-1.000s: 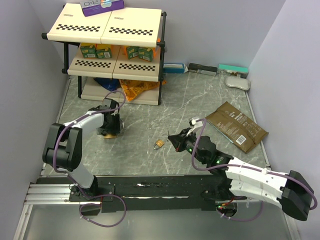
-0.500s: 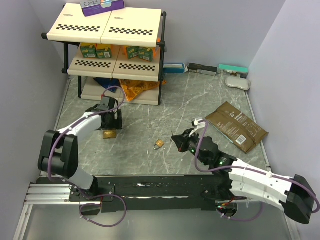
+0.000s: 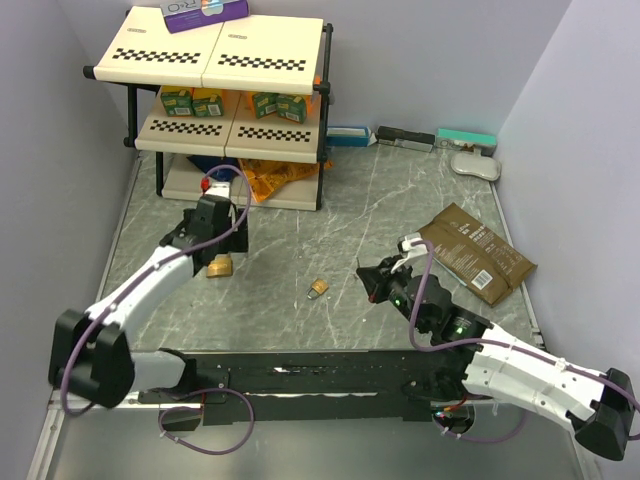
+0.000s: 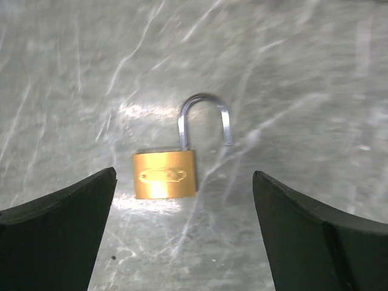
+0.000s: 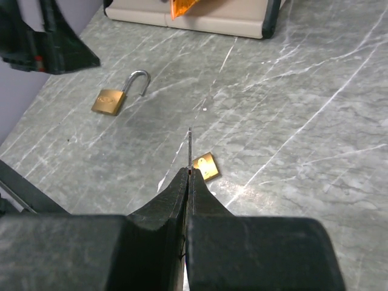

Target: Unlock with the key

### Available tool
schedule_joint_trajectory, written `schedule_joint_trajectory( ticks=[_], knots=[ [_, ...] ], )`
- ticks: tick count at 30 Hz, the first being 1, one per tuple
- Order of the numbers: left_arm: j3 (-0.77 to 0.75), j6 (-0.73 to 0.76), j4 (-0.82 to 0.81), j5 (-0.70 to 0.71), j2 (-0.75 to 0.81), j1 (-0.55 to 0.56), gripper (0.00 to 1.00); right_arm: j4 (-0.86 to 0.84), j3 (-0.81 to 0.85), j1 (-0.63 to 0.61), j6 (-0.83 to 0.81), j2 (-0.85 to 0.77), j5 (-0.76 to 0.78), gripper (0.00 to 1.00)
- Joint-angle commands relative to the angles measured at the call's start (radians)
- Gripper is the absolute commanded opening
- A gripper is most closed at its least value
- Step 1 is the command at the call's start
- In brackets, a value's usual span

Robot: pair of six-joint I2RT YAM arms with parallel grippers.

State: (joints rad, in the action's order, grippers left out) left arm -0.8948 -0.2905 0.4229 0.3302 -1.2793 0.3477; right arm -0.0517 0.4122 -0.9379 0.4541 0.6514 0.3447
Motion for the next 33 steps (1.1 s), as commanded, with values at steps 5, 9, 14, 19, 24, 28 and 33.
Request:
schedule_joint_trajectory(
  ticks=[5,9,14,19,24,28,33],
  knots=[
    [0.068,0.063,-0.148,-0.118,0.149,0.239,0.99,0.125,0.106,0.002,-0.02,-0.065,0.03,0.0],
    [0.039,0.085,-0.116,-0.109,0.074,0.401,0.99,0.167,0.108,0.002,-0.003,-0.09,0.037,0.0],
    [0.014,0.08,-0.076,-0.079,-0.014,0.554,0.99,0.182,0.109,0.004,0.029,-0.095,0.027,0.0],
    [-0.01,-0.019,-0.059,-0.048,-0.051,0.639,0.99,0.246,0.145,0.001,0.041,-0.084,-0.007,0.0],
    [0.03,-0.137,-0.142,-0.034,-0.107,0.691,1.0,0.311,0.151,0.001,0.057,-0.107,-0.018,0.0],
    [0.048,-0.194,-0.173,0.006,-0.178,0.697,0.99,0.38,0.198,0.001,0.054,-0.104,-0.019,0.0],
    [0.017,-0.202,-0.153,0.056,-0.25,0.697,0.99,0.429,0.26,0.001,0.038,-0.096,-0.032,0.0]
  ],
)
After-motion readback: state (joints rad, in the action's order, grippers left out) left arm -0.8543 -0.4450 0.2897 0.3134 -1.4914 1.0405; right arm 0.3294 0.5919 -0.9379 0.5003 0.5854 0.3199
